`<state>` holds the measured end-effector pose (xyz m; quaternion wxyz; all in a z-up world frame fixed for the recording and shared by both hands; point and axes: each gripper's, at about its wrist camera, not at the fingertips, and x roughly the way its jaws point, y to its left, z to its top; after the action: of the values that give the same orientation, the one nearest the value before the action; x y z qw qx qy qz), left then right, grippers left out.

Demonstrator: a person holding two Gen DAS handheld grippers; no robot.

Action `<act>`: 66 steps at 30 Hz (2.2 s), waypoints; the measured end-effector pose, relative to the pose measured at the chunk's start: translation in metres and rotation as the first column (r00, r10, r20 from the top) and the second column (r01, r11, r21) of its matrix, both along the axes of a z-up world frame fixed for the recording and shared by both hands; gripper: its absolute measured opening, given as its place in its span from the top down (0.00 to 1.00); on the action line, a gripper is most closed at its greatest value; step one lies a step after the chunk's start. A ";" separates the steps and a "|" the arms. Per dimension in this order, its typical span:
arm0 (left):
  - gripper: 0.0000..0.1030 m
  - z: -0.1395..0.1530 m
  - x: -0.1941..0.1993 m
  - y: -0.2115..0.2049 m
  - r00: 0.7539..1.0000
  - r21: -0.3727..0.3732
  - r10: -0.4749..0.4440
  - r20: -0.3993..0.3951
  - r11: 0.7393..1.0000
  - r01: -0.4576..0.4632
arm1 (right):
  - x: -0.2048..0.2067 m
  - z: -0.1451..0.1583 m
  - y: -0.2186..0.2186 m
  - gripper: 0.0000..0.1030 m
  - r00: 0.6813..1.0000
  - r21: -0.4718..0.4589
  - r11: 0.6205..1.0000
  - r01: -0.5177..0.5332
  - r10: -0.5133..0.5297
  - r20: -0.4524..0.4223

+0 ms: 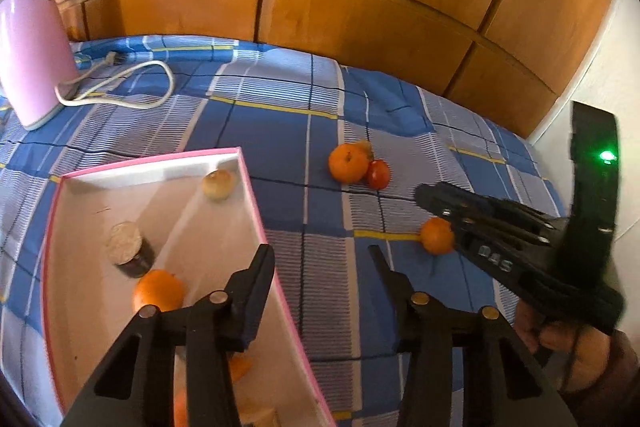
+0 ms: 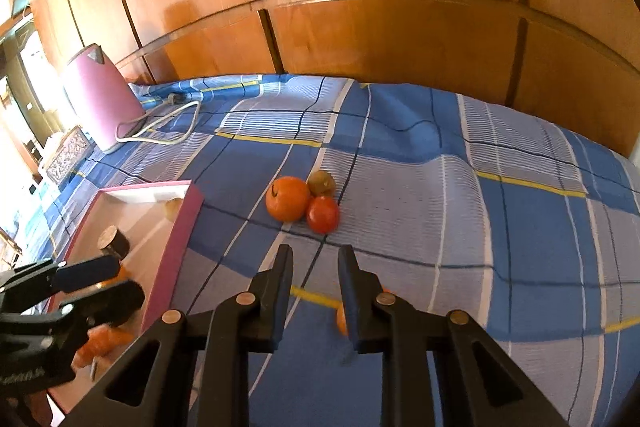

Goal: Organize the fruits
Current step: 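Grasp a tangerine with the left gripper while the right gripper reaches for the red tomato, then close the right gripper on the red tomato while the left gripper lifts the tangerine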

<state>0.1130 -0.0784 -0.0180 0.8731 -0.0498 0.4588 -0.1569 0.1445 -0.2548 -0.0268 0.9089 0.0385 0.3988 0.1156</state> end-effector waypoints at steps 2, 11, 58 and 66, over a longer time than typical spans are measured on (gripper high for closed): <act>0.54 -0.001 0.008 -0.003 1.000 -0.014 -0.006 -0.010 1.000 0.006 | 0.009 -0.004 0.000 0.78 1.000 0.001 1.000 -0.012 0.012 -0.010; 0.53 -0.007 0.037 -0.007 0.999 -0.064 -0.001 -0.047 0.998 -0.002 | 0.045 -0.022 0.004 0.77 0.996 0.011 0.998 -0.058 0.059 -0.061; 0.63 -0.055 0.105 -0.062 0.991 0.016 -0.015 -0.130 1.000 0.017 | 0.070 -0.042 -0.068 0.75 0.999 0.001 1.000 -0.004 0.004 -0.049; 0.63 -0.041 0.052 -0.072 0.993 0.052 -0.053 -0.107 0.997 0.059 | 0.032 -0.038 -0.087 0.75 0.998 -0.021 0.999 0.045 -0.046 -0.043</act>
<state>0.1652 -0.1508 -0.0585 0.8439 -0.0212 0.5098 -0.1659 0.1762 -0.3420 -0.0652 0.9028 0.0410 0.4185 0.0901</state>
